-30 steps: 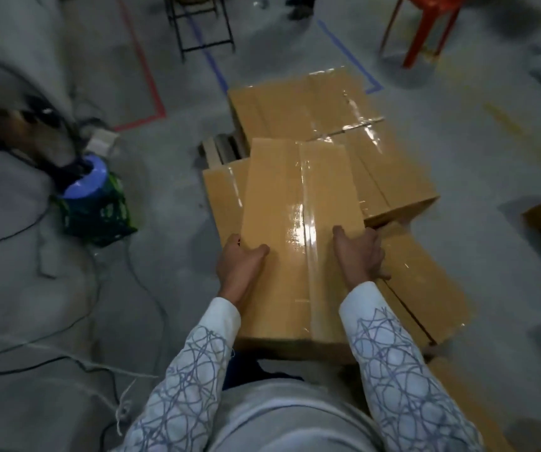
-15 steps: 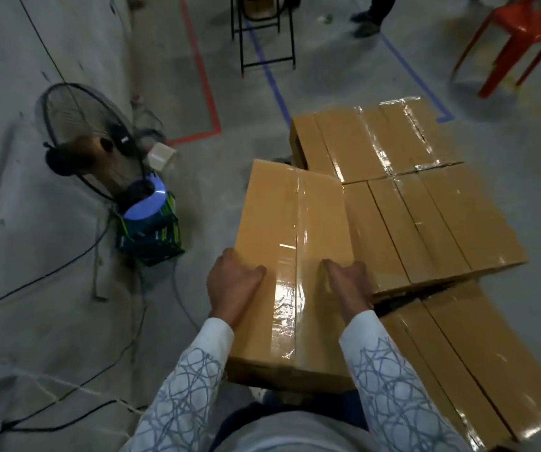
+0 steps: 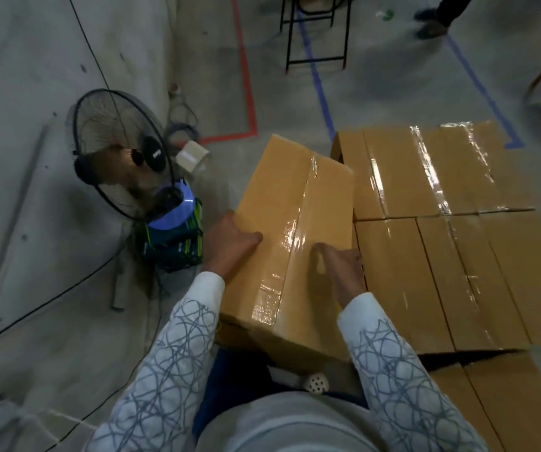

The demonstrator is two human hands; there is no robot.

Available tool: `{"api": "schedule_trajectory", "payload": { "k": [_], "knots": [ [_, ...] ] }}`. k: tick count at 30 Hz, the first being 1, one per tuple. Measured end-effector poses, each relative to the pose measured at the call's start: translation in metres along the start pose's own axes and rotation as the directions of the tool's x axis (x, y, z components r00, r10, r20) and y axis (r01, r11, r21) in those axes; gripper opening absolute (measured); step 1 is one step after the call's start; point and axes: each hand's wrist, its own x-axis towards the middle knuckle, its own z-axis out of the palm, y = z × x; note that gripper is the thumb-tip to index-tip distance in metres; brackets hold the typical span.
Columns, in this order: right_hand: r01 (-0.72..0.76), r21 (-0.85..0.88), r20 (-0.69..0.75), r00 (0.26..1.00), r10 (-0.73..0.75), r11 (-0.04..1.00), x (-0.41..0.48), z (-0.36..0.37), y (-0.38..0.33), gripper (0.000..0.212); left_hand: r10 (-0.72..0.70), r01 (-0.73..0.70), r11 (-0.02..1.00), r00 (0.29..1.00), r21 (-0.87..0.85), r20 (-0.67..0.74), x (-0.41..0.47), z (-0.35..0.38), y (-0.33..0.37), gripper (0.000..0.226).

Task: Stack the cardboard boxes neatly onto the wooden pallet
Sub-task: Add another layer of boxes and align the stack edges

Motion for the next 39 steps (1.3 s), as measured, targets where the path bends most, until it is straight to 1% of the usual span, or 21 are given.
{"api": "schedule_trajectory", "payload": {
  "k": [3, 5, 6, 8, 10, 14, 17, 19, 21, 23, 25, 28, 30, 32, 36, 38, 39],
  "knots": [
    [-0.007, -0.021, -0.028, 1.000, 0.007, 1.000, 0.034, 0.034, -0.037, 0.116, -0.017, 0.018, 0.999, 0.999, -0.042, 0.041, 0.062, -0.009, -0.004, 0.059],
    [-0.022, -0.066, -0.080, 0.997, 0.017, 0.998, 0.063, 0.062, -0.065, 0.112, -0.027, 0.034, 0.995, 0.996, -0.089, 0.079, 0.110, -0.018, -0.004, 0.064],
    [-0.038, -0.090, -0.118, 0.993, 0.027, 0.995, 0.074, 0.077, -0.080, 0.111, -0.035, 0.046, 0.993, 0.994, -0.111, 0.105, 0.133, -0.024, -0.004, 0.061],
    [-0.069, -0.116, -0.177, 0.983, 0.048, 0.991, 0.096, 0.108, -0.108, 0.113, -0.044, 0.065, 0.988, 0.989, -0.144, 0.144, 0.178, -0.036, -0.005, 0.050],
    [-0.112, -0.122, -0.209, 0.974, 0.085, 0.986, 0.111, 0.133, -0.138, 0.114, -0.042, 0.065, 0.988, 0.985, -0.139, 0.166, 0.218, -0.051, -0.003, 0.045],
    [-0.136, -0.033, -0.231, 0.965, 0.125, 0.990, 0.140, 0.168, -0.199, 0.113, -0.021, 0.034, 0.997, 0.983, -0.069, 0.183, 0.305, -0.082, 0.016, 0.046],
    [-0.142, 0.035, -0.267, 0.953, 0.146, 0.989, 0.166, 0.174, -0.243, 0.110, 0.044, -0.035, 0.998, 0.980, -0.051, 0.192, 0.363, -0.092, 0.045, 0.048],
    [-0.160, 0.087, -0.268, 0.947, 0.177, 0.983, 0.183, 0.172, -0.266, 0.110, 0.097, -0.097, 0.995, 0.967, -0.009, 0.234, 0.398, -0.091, 0.070, 0.046],
    [-0.167, 0.162, -0.267, 0.941, 0.206, 0.973, 0.202, 0.169, -0.287, 0.112, 0.154, -0.171, 0.985, 0.948, 0.038, 0.278, 0.434, -0.087, 0.098, 0.051],
    [-0.162, 0.243, -0.268, 0.936, 0.227, 0.956, 0.224, 0.164, -0.307, 0.114, 0.205, -0.239, 0.968, 0.929, 0.079, 0.308, 0.472, -0.079, 0.131, 0.055],
    [-0.166, 0.310, -0.253, 0.935, 0.250, 0.936, 0.248, 0.157, -0.333, 0.116, 0.250, -0.303, 0.944, 0.914, 0.130, 0.319, 0.505, -0.072, 0.164, 0.050],
    [-0.188, 0.379, -0.216, 0.934, 0.285, 0.906, 0.284, 0.144, -0.380, 0.127, 0.306, -0.381, 0.907, 0.890, 0.179, 0.339, 0.554, -0.066, 0.216, 0.046],
    [-0.164, 0.425, -0.235, 0.930, 0.283, 0.890, 0.307, 0.134, -0.413, 0.131, 0.340, -0.419, 0.887, 0.877, 0.193, 0.339, 0.585, -0.062, 0.251, 0.047],
    [-0.152, 0.459, -0.267, 0.916, 0.299, 0.875, 0.329, 0.125, -0.442, 0.130, 0.373, -0.455, 0.867, 0.863, 0.203, 0.339, 0.615, -0.059, 0.282, 0.049],
    [-0.132, 0.556, -0.300, 0.889, 0.346, 0.821, 0.374, 0.118, -0.480, 0.129, 0.454, -0.548, 0.813, 0.808, 0.196, 0.376, 0.671, -0.040, 0.339, 0.047],
    [-0.114, 0.630, -0.341, 0.848, 0.406, 0.768, 0.401, 0.114, -0.495, 0.132, 0.493, -0.610, 0.762, 0.764, 0.217, 0.416, 0.701, -0.022, 0.368, 0.047],
    [-0.091, 0.670, -0.362, 0.826, 0.431, 0.737, 0.417, 0.113, -0.501, 0.131, 0.519, -0.650, 0.726, 0.731, 0.223, 0.442, 0.716, -0.011, 0.384, 0.047]
  ]
}}
